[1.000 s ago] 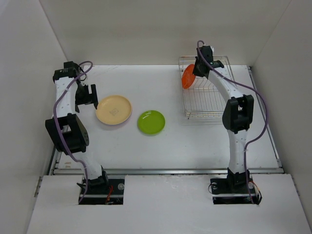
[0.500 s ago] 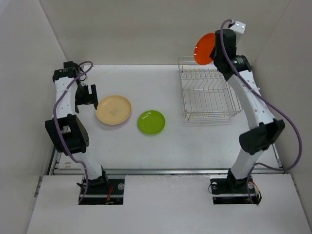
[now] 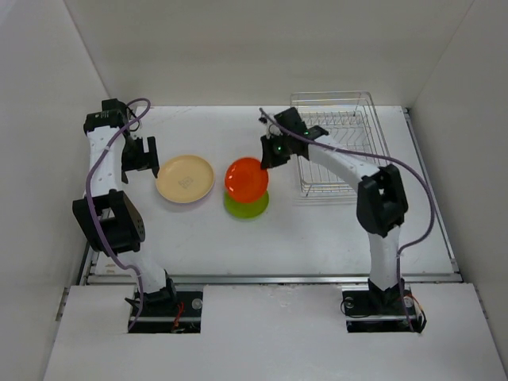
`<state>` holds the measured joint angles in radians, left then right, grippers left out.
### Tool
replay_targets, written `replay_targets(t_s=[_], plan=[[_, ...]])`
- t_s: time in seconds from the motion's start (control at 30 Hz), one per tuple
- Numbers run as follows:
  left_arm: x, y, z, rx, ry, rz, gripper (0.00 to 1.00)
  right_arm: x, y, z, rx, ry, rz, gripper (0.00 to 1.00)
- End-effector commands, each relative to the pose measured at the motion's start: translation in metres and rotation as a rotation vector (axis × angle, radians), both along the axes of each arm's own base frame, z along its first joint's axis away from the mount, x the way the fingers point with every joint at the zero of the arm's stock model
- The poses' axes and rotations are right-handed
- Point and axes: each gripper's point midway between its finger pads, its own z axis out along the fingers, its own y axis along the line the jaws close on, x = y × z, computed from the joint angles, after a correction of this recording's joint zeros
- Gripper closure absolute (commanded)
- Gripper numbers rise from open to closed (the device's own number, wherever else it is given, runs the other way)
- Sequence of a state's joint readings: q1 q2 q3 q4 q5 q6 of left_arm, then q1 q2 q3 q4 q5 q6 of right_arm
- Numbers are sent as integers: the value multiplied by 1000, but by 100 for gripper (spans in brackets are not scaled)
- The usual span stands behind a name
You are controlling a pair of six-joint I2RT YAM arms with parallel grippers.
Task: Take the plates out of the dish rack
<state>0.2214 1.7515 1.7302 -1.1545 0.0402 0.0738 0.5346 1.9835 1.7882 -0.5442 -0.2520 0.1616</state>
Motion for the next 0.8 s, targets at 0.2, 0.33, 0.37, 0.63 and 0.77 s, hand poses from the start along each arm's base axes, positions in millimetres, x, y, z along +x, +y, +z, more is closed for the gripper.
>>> replay_targets(t_s=[0.2, 0.33, 0.37, 0.63, 0.77], plan=[[-12, -4, 20, 8, -34, -13, 16, -31, 34, -60, 41, 211, 241, 100], [-14, -1, 22, 32, -38, -16, 16, -34, 21, -85, -39, 252, 217, 72], [-14, -1, 22, 32, -38, -16, 16, -36, 17, -87, -55, 265, 208, 61], [-13, -3, 22, 18, -31, -19, 16, -38, 16, -83, -107, 220, 214, 36], [-14, -1, 26, 30, -43, -17, 16, -44, 29, -71, -50, 207, 262, 36]])
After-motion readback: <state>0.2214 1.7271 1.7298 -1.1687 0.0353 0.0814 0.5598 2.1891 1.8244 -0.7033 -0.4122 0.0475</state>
